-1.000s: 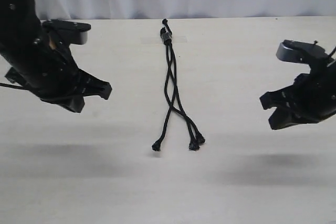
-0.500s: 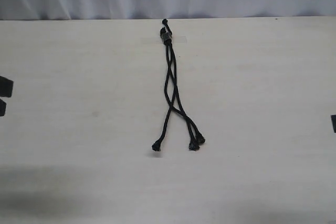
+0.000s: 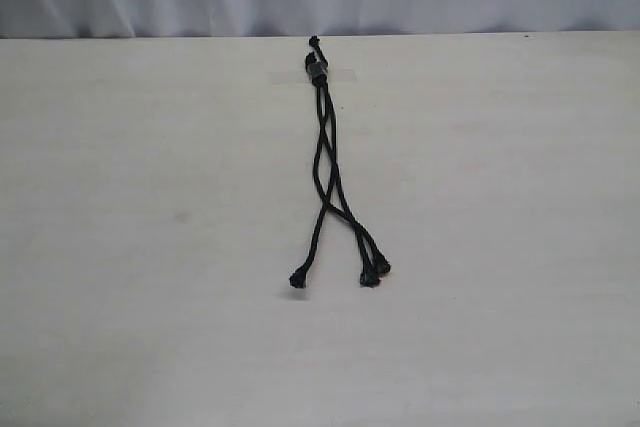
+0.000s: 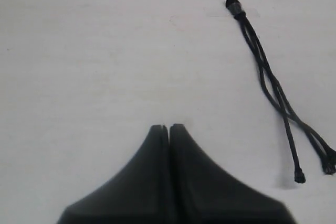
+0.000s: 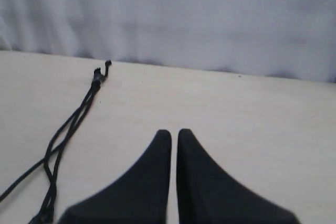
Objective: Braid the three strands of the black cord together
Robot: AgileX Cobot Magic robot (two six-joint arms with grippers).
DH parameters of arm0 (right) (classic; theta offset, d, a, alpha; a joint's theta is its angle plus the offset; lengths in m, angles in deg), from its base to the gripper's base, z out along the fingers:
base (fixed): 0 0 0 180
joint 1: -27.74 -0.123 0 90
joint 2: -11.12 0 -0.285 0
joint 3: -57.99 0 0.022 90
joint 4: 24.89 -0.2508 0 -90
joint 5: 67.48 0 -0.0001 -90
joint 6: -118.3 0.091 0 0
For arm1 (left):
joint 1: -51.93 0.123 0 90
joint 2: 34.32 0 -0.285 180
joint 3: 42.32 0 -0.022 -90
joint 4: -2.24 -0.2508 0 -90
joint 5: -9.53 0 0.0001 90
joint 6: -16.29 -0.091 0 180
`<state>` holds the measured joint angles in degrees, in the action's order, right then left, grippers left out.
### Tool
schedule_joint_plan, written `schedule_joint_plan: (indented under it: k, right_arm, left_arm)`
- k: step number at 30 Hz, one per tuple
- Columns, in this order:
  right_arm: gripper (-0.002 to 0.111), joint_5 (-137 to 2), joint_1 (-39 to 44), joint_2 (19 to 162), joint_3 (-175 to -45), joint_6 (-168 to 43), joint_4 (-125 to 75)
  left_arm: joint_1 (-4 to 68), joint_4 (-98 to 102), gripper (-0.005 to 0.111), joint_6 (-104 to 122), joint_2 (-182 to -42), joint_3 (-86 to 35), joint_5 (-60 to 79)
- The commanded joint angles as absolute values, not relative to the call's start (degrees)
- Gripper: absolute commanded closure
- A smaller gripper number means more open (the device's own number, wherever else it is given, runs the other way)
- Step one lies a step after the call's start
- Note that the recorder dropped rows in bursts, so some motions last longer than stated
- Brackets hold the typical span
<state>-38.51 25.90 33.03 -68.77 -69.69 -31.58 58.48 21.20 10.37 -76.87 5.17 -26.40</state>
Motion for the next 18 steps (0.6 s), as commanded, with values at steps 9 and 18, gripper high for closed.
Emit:
schedule_joint_plan:
  k: [9,18]
  right_arm:
    - [0.104,-39.64,26.24,23.22,-68.48,-69.43,-33.42]
    - [0.104,-49.92,26.24,18.9,-58.76,-69.43,-33.42]
  left_arm:
    - [56.27,19.83,0.107,10.13,-75.19,5.49,-24.54]
    - [55.88,19.68,0.107,10.13,-68.0,5.49,-24.76]
